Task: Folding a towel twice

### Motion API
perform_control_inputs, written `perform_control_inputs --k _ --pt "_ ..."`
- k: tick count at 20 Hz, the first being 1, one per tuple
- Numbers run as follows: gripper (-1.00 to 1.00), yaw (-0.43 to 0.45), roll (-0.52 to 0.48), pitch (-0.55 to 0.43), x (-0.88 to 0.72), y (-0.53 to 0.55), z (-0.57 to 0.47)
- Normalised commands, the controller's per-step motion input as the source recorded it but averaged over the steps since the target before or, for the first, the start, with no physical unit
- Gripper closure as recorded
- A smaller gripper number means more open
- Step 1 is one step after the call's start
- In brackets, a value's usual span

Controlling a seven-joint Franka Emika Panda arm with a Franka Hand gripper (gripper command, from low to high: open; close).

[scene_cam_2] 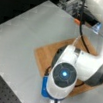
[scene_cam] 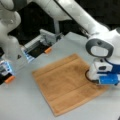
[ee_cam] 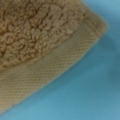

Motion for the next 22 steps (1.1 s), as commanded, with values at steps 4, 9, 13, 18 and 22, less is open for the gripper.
perform_control_inputs --k 4,9,13,18,22 --pt "-1.0 0.048 -0.075 0.15 0.14 0.05 -0.05" --pt "-1.0 0.066 -0.087 0.185 0.06 -0.02 -0.05" --pt "-1.0 0.066 -0.088 0.161 0.01 -0.07 -0.06" --pt "-1.0 0.08 -0.058 0.15 -0.12 -0.14 -0.11" --pt "-1.0 0.039 -0.048 0.134 -0.16 -0.13 -0.12"
